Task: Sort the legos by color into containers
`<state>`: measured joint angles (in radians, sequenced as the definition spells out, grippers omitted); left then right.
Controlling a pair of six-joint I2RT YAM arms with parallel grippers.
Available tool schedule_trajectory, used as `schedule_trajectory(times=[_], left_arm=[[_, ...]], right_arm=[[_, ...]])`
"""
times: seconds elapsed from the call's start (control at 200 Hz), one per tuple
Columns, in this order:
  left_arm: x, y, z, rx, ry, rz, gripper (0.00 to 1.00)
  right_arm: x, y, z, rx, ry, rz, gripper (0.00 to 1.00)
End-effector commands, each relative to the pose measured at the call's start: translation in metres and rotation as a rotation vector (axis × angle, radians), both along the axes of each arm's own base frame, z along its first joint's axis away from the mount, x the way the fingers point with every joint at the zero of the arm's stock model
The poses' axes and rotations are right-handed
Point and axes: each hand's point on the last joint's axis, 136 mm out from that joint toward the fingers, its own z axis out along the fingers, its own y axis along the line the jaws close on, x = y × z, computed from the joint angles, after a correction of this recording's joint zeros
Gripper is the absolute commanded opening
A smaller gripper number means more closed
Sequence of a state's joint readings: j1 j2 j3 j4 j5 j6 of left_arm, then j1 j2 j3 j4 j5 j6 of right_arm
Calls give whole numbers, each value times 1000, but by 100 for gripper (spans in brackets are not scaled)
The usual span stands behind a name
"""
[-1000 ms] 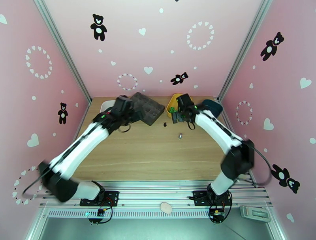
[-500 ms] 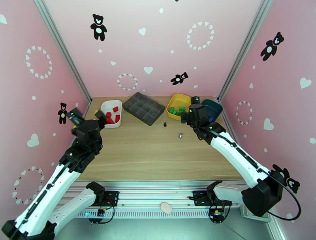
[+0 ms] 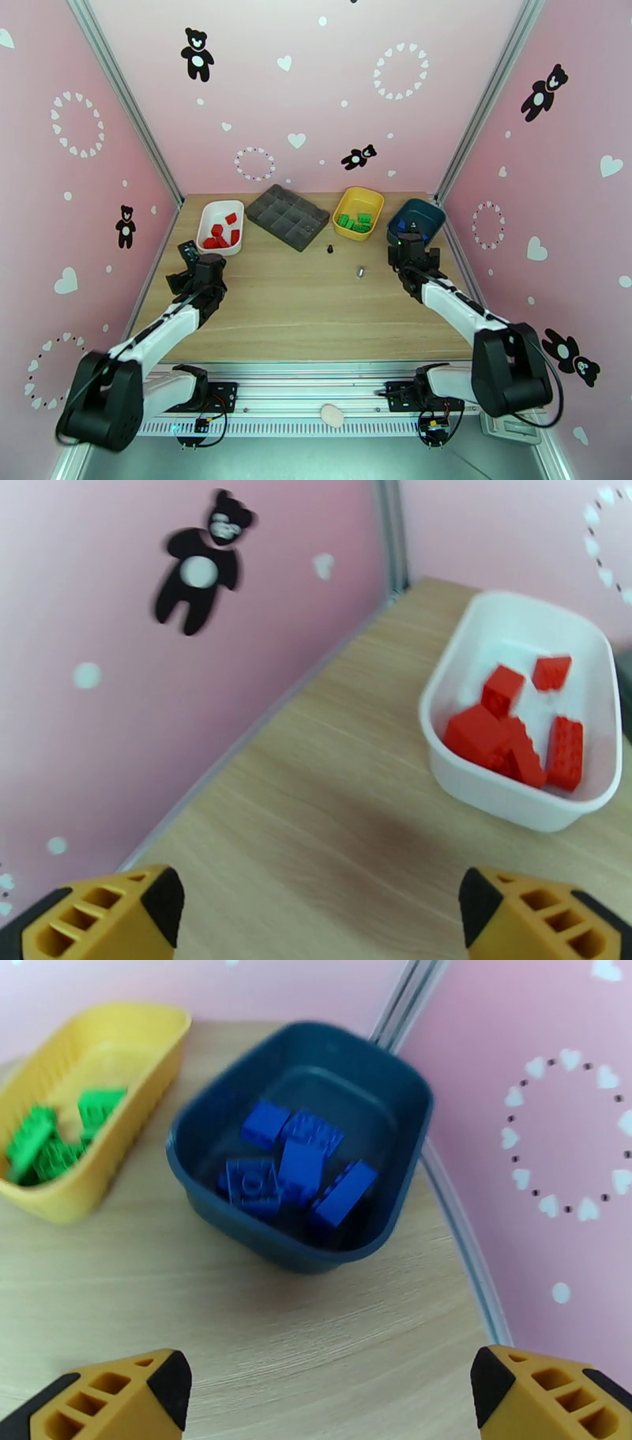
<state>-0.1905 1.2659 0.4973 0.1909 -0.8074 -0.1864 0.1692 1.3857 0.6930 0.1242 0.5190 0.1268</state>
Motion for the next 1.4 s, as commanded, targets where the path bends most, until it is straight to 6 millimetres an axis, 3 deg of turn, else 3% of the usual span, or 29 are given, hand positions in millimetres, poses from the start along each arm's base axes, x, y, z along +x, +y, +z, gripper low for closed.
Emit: schedule_trajectory(times=[0.0,0.18,0.255,0.42,0.475,0.501,0.721,0.826,0.991,1.246,1.396], left_arm=[[33,-15,4,-31,-110,-113,98],[56,-23,-6,-18,-93,-228,98],[63,-14,-14,-70,-117,-243,97],[53,-24,-16,-97,-174,-330,91],[49,-20,-20,-104,-189,-310,92],[50,-17,-17,-95,-228,-297,98],[50,-23,-17,-85,-225,-323,99],[50,-22,-17,-83,-227,-322,98],[51,-22,-16,-84,-227,-322,98],[51,-22,-17,-86,-226,-322,98],[51,-22,-17,-86,-224,-321,98]], right_arm=[[19,6,-5,13,-76,65,99],[27,17,-36,36,-71,123,99],[22,17,-32,51,-110,134,99],[13,19,-30,88,-170,179,99],[14,20,-31,90,-162,182,99],[15,20,-31,91,-161,183,99],[8,26,-29,107,-213,234,99],[-2,37,-40,116,-232,320,99],[11,17,-43,165,-204,225,99],[9,18,-40,165,-212,230,99],[12,31,-41,178,-187,309,99]])
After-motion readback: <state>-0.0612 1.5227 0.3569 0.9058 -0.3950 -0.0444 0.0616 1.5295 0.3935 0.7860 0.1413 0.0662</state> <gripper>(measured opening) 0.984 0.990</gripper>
